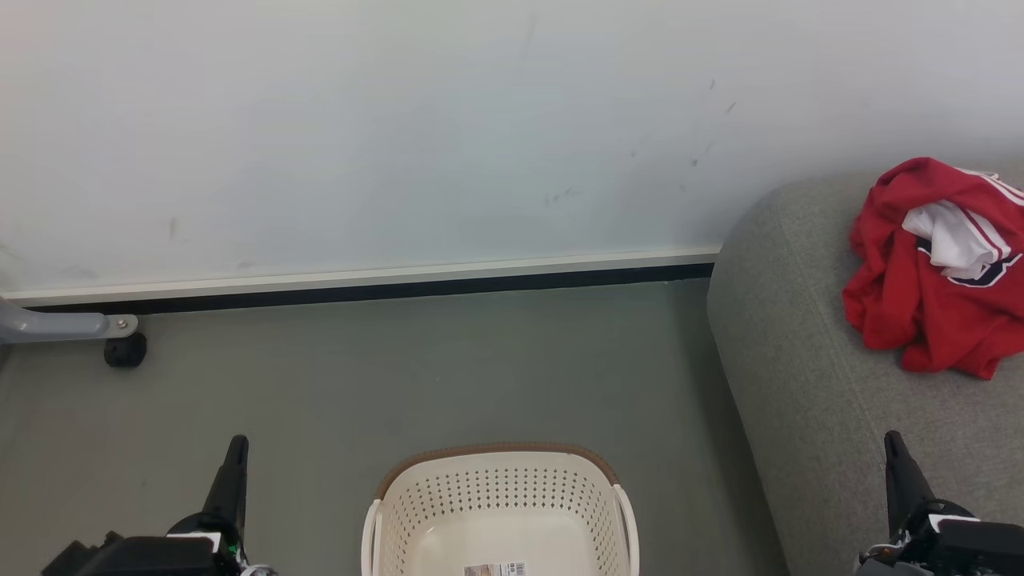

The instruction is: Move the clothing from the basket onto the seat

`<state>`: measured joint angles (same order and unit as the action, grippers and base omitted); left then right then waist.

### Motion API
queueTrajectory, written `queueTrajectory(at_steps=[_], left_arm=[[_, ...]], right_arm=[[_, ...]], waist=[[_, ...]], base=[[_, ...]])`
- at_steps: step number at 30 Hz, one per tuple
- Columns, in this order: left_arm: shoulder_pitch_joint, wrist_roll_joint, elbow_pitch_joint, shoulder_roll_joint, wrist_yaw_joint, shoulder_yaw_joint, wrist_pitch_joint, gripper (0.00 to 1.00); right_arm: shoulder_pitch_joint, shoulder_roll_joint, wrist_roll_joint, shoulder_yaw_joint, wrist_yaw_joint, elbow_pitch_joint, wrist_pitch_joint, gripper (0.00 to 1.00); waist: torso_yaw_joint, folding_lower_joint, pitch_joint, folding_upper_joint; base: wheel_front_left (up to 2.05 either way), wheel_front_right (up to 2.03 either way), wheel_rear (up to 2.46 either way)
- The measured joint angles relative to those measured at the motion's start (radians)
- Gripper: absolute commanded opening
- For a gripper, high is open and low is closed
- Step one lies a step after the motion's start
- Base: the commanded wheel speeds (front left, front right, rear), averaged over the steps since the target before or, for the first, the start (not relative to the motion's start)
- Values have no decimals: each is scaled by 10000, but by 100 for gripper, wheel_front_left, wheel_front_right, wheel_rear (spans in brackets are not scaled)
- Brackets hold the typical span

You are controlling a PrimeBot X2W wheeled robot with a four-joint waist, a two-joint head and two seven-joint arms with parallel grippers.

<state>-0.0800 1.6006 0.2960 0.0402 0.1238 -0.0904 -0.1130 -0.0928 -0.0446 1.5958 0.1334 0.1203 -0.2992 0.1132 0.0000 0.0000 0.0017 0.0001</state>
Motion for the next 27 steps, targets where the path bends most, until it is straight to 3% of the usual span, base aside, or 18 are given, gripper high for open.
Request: queueTrajectory(at_steps=[27], left_arm=[[0, 0, 2, 0, 0, 2, 0, 0]], right_arm=[[0, 2, 10, -2, 2, 2, 0, 0]], waist=[[0, 0, 0, 0]], base=[[0, 0, 0]])
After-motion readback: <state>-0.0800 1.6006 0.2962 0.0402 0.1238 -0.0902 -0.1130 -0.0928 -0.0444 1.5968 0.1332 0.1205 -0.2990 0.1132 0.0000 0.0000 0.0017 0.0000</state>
